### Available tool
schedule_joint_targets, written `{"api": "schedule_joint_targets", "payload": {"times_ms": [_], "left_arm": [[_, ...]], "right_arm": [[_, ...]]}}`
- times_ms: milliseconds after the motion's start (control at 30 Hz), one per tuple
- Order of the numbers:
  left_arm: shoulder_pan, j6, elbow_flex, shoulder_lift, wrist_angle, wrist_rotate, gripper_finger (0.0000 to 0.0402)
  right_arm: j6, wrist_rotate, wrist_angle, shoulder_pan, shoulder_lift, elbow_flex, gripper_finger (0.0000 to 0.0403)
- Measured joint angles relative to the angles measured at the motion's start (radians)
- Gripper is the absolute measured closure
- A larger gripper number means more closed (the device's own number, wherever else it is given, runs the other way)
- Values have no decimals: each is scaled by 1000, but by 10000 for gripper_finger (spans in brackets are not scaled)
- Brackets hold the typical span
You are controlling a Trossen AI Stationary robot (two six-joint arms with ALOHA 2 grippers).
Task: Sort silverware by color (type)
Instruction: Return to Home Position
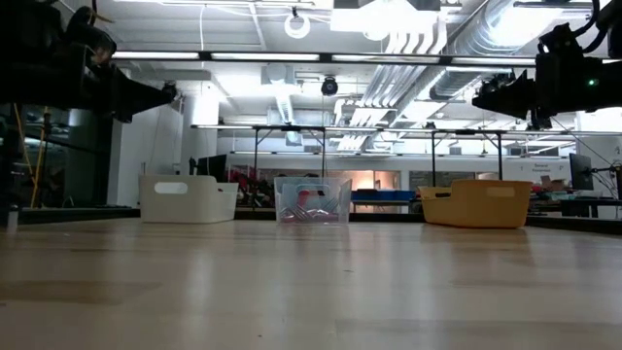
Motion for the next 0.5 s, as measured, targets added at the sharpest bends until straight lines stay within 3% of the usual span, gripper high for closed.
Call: {"api": "schedule_joint_targets", "payload": {"times_ms": [500], "left_arm": [[0,-137,1,30,0,-2,401]], "right_arm": [[-12,0,0,0,0,0,403]]}}
